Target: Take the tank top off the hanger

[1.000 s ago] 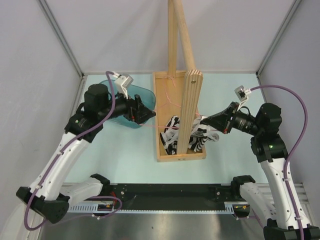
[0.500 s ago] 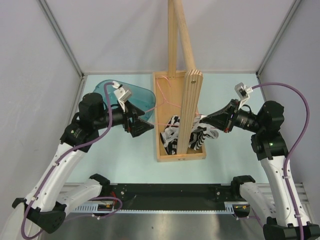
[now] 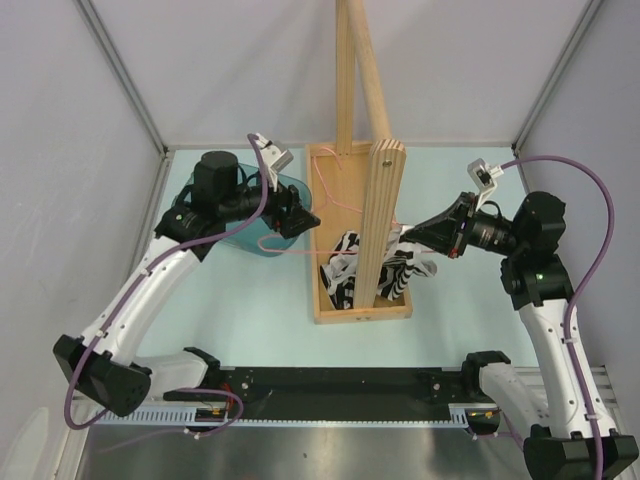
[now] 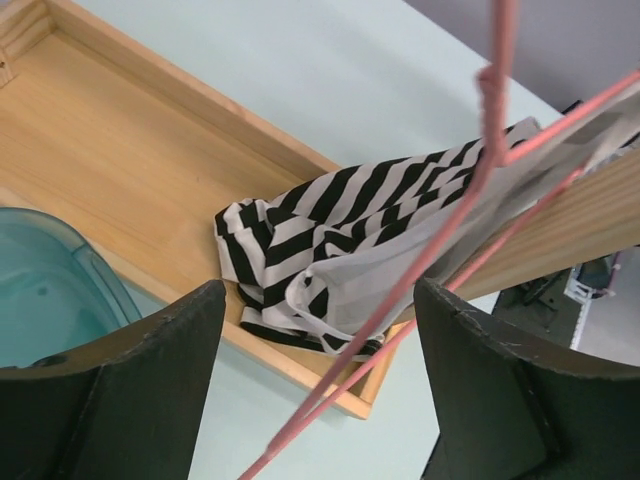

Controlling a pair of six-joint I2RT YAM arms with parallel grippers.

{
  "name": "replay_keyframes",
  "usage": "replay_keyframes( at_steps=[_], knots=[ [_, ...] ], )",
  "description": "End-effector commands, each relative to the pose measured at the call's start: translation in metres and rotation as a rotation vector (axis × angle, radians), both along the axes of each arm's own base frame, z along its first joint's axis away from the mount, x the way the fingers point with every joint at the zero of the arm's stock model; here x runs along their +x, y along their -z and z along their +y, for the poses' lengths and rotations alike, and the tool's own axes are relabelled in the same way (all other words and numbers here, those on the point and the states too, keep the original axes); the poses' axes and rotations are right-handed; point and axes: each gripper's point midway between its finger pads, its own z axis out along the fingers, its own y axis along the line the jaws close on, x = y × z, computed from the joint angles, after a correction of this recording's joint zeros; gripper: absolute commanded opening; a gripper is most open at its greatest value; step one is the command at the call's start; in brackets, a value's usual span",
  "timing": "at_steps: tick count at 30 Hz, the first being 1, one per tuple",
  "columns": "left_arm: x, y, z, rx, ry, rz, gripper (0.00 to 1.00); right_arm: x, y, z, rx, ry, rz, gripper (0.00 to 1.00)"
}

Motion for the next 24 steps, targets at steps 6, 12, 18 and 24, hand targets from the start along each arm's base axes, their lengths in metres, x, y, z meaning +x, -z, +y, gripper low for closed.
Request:
replay_keyframes(
  at_steps=[6,12,18,24],
  knots=[
    [-0.006,0.009,-0.006,-0.015,0.071,0.013,0.55,-0.015,-0.034,-0.003,0.026,-0.047,-0.098,0.0],
    [-0.007,0.013,-0.002,-0.039,0.008,0.056,0.08,0.001,-0.032,-0.006,0.041,0.004,-0.072,0.0],
    [0.017,-0.026,0.026,-0.013,-0.225,-0.031,0.0,0.015,-0.031,-0.011,0.038,0.094,-0.066,0.33],
    [0.019,-0.04,0.066,0.06,-0.426,-0.082,0.0,0.051,0.006,-0.041,-0.076,0.396,0.061,0.88]
  ],
)
